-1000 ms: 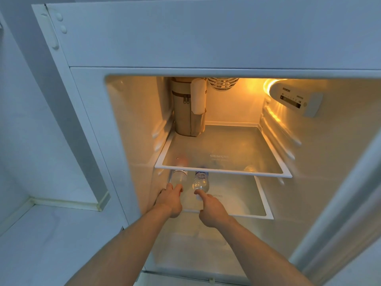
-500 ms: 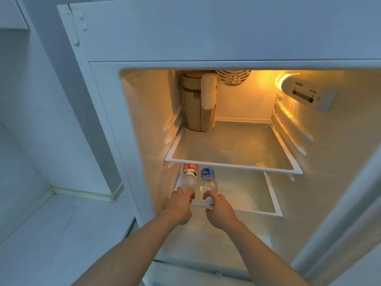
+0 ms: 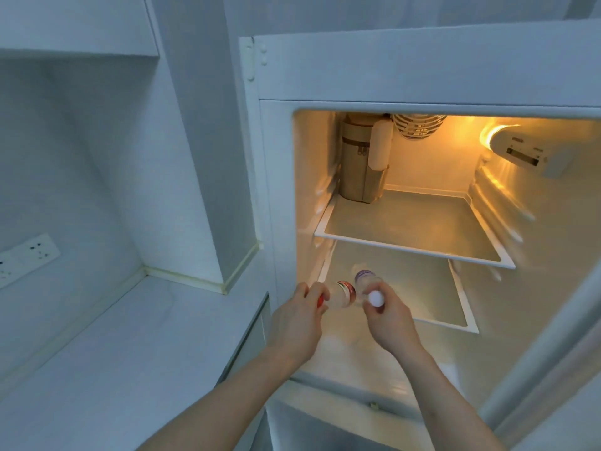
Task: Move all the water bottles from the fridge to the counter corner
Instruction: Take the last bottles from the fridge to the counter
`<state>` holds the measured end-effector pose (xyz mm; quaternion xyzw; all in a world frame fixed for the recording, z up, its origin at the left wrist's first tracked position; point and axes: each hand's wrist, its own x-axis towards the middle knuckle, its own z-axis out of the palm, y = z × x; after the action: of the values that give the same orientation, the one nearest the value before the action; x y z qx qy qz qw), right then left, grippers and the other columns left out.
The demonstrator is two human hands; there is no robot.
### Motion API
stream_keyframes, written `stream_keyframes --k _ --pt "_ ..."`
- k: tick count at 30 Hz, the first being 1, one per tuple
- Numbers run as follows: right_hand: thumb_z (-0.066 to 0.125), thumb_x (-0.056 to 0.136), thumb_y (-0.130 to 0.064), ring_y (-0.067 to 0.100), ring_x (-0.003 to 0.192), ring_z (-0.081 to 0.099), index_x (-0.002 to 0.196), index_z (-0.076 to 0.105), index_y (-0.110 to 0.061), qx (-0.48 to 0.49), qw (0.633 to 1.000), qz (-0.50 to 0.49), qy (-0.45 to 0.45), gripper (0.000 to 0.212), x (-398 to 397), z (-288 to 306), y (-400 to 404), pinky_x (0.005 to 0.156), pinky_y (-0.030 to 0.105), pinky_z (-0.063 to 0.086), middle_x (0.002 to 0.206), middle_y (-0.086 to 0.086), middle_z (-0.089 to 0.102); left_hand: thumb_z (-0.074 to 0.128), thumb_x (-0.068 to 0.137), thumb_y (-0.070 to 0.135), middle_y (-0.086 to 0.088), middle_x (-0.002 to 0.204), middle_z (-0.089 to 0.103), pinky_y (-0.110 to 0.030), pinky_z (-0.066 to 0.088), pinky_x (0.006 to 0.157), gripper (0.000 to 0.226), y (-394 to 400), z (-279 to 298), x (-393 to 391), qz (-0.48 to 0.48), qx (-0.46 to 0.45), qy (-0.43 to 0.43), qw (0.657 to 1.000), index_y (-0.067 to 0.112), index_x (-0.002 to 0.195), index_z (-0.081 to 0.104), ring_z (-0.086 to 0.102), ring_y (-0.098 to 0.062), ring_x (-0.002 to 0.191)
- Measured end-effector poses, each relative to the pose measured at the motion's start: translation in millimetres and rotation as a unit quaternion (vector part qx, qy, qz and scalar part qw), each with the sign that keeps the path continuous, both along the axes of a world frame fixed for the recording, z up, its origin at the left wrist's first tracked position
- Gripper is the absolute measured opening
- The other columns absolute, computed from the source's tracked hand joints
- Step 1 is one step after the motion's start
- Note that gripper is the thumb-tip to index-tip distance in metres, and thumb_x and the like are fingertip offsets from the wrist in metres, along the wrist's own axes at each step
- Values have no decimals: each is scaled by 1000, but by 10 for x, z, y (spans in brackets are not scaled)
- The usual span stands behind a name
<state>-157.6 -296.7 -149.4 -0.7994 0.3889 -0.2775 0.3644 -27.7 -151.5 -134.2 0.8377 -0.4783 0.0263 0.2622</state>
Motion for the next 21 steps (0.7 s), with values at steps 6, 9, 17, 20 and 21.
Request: stream_keyframes --k 6,9,17,20,21 --pt "61 98 -25 26 75 74 95 57 -41 -5 1000 27 -3 17 -224 451 631 76 44 59 84 -3 73 49 105 37 13 108 53 -32 48 71 13 1083 159 -315 14 -52 36 998 37 117 48 55 -12 82" --pt "60 96 -36 26 76 74 99 60 -42 5 997 71 21 6 -270 581 1053 76 47 61 85 -4 72 50 103 40 22 104 49 -27 43 74 12 1750 65 -464 51 -47 66 995 42 115 48 51 -6 84" --pt "63 98 -27 17 60 76 100 63 -25 51 926 345 148 3 -129 428 2687 78 49 63 76 0 63 54 98 51 17 88 57 -26 46 72 11 3568 -244 -982 219 -46 108 969 42 102 50 54 -7 80" --pt "65 93 -35 20 68 75 95 63 -38 13 877 451 165 4 28 287 3416 71 45 61 77 5 68 59 95 50 17 84 58 -25 46 71 13 4311 -256 -1283 323 -51 120 937 41 101 53 55 -6 79" --pt "66 91 -38 21 68 73 95 63 -40 4 867 469 169 6 64 274 3556 70 44 60 77 6 68 60 94 51 17 84 58 -24 45 69 14 4440 -251 -1343 342 -56 118 931 41 100 53 56 -7 79"
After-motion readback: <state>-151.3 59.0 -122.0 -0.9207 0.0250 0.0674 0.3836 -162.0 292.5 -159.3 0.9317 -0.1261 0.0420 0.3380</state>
